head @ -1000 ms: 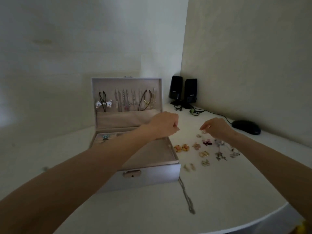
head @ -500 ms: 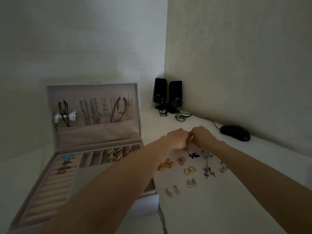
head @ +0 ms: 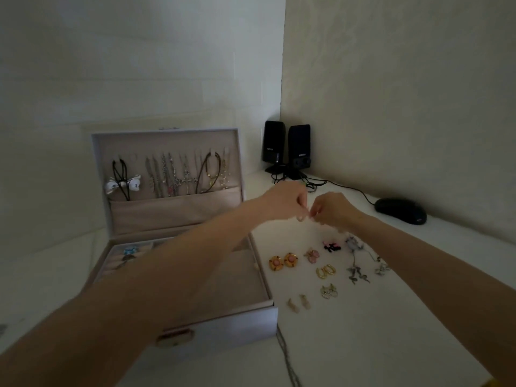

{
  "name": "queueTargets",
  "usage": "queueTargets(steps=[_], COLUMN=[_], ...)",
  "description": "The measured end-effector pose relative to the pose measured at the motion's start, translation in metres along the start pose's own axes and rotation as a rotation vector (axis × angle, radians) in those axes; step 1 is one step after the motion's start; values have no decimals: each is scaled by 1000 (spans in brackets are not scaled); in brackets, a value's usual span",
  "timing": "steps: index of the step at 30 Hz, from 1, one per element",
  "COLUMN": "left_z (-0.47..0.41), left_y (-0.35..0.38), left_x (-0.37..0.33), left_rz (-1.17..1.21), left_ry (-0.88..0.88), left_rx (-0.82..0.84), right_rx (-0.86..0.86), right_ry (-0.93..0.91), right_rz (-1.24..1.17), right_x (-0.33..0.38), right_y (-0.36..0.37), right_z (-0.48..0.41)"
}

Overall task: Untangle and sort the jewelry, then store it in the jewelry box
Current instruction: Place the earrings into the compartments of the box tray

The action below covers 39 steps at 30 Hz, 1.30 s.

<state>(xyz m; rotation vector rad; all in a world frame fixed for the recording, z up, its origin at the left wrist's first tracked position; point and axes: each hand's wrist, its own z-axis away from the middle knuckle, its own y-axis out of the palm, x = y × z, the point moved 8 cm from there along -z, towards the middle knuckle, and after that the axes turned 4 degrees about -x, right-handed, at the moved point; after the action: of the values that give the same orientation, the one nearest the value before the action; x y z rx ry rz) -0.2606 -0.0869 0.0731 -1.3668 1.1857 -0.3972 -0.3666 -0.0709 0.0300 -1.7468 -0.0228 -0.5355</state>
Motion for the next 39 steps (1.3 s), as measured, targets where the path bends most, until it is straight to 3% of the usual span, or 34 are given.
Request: queueTargets(steps=[5, 10, 19, 28, 39], left_z=[62, 113, 145, 143, 142], left_y=[-70, -98, -95, -87, -86], left_x=[28, 79, 120, 117, 124], left_rz=[241, 148, -313, -247, -215], left_ry=[-34, -144, -121, -34, 39], left_rx=[-34, 2, 62, -6, -76], right_rx=[-22, 84, 69, 102, 24], right_ry=[-40, -147, -224, -143, -235], right_rz=[-460, -700, -632, -599, -430], right_x=[54, 137, 211, 223, 233], right_y=[-23, -12, 21, 45, 44], right_z=[20, 45, 67, 65, 76])
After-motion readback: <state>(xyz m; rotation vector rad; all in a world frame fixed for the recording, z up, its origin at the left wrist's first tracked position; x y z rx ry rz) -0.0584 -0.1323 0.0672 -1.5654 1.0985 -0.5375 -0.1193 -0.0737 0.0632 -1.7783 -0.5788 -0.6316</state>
